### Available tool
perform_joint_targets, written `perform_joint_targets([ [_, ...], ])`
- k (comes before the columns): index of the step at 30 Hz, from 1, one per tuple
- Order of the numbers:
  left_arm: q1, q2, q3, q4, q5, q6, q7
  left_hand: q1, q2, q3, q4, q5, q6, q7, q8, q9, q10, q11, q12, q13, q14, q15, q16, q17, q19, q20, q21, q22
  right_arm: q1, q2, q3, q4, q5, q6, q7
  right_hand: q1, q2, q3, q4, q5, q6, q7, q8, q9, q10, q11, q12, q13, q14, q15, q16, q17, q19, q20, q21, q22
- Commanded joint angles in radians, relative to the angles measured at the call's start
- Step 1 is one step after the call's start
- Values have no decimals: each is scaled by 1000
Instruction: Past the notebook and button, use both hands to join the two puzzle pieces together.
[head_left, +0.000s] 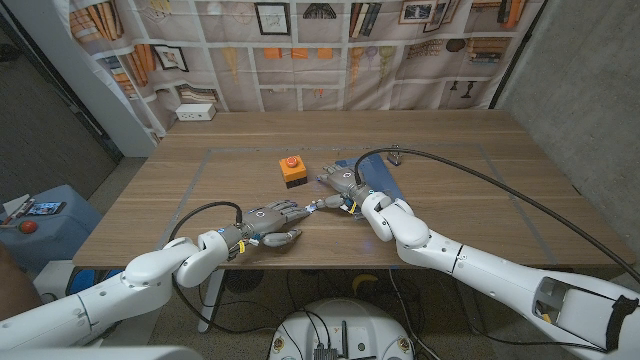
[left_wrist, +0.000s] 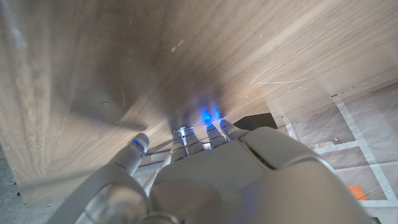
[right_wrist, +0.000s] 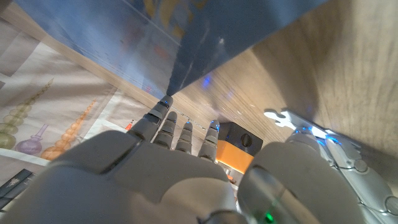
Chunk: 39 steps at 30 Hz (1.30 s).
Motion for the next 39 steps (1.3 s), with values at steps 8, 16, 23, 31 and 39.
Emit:
perform_joint_targets([
  [8, 3, -1, 0, -2, 0, 8, -2, 7, 80, 5, -5, 2, 83, 53, 3, 4, 78, 43, 6, 7, 0, -80, -3, 4, 1, -48, 1, 2, -15, -13, 30, -45, 34, -7, -2, -1, 11, -14, -1, 4, 8, -5, 2, 1, 2, 0, 1, 1, 0, 7, 6, 5, 0, 5, 5, 5],
  [16, 3, -1, 1, -1, 1, 8, 0, 7, 81, 6, -6, 2, 82, 54, 2, 4, 74, 45, 5, 7, -1, -80, -3, 4, 1, -48, 1, 2, -18, -9, 42, -51, 49, -16, -10, -1, 14, -18, 1, 4, 13, -5, 4, 1, 3, 0, 1, 1, -1, 8, 6, 6, -2, 8, 4, 5],
  [23, 6, 0, 0, -3, 1, 10, 2, 7, 81, 7, -7, 2, 82, 54, 2, 4, 74, 47, 5, 7, -1, -80, -4, 4, 1, -49, 1, 2, -31, -10, 59, -63, 78, -26, -26, -3, 18, -22, 4, 5, 17, -3, 5, 1, 6, 5, 1, 1, 1, 14, 7, 6, 1, 15, 6, 5],
  [31, 10, 1, -1, -9, 4, 18, 2, 8, 81, 8, -8, 2, 80, 55, 1, 4, 73, 46, 5, 7, -2, -79, -4, 4, 1, -48, 0, 2, -60, -16, 84, -83, 126, -36, -63, -16, 24, -28, 13, 5, 21, 11, 6, 1, 9, 18, 2, 1, 2, 28, 8, 7, -1, 32, 5, 5],
  [39, 8, -1, 1, -10, 6, 19, 0, 7, 82, 9, -9, 2, 78, 56, 1, 4, 71, 48, 4, 7, -2, -79, -4, 4, 1, -48, 0, 2, -83, -13, 99, -95, 160, -57, -104, -49, 29, -44, 32, 4, 17, 29, 4, 2, 12, 29, 1, 1, -4, 44, 6, 9, -13, 47, 1, 5],
])
